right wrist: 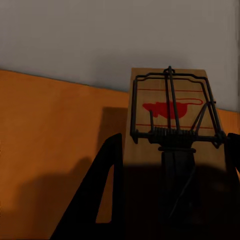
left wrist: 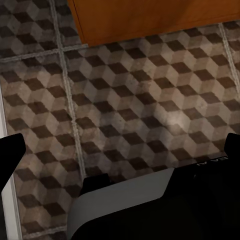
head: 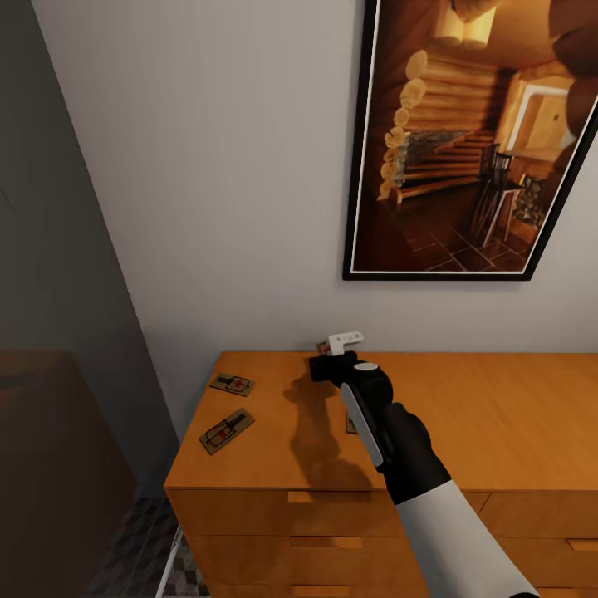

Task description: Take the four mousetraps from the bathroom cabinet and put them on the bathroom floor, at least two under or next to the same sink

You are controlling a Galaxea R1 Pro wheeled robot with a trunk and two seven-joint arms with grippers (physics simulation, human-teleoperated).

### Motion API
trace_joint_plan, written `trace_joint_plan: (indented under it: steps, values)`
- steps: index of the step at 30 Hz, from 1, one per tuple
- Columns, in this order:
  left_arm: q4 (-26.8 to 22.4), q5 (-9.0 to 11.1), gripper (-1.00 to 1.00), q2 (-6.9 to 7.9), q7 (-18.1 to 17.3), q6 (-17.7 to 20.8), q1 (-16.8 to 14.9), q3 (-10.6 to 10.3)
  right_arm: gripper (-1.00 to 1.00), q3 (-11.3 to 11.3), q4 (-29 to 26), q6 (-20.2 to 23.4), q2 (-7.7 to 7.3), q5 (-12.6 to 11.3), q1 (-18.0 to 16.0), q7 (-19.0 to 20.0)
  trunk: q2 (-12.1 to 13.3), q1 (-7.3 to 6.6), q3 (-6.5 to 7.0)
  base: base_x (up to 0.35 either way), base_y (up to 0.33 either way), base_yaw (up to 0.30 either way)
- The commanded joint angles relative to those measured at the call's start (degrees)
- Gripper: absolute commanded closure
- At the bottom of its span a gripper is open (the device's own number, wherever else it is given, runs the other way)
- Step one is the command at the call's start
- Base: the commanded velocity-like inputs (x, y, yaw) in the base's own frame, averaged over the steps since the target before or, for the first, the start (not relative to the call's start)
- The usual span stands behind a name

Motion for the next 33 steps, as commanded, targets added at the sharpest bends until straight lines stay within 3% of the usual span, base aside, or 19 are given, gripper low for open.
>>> trace_joint_plan:
  steps: [1,14,33]
  values:
    - [0.02,0.07,-1.00,0.03,-0.02,-0.17,-0.03,-0.18,1.00,0.06,-0.41,0.84,0.00,-0.66,-0.08,-0.63,-0.03,0.00,-0.06,0.000,0.000,0.000]
    - [0.02,0.07,-1.00,0.03,-0.02,-0.17,-0.03,-0.18,1.00,0.04,-3.49,5.79,0.00,-0.66,-0.34,-0.79,-0.03,0.00,-0.06,0.000,0.000,0.000]
    - [0.02,0.07,-1.00,0.03,-0.02,-0.17,-0.04,-0.18,1.00,-0.04,-5.26,9.29,0.00,-0.66,-1.04,-0.84,-0.03,0.00,-0.06,0.000,0.000,0.000]
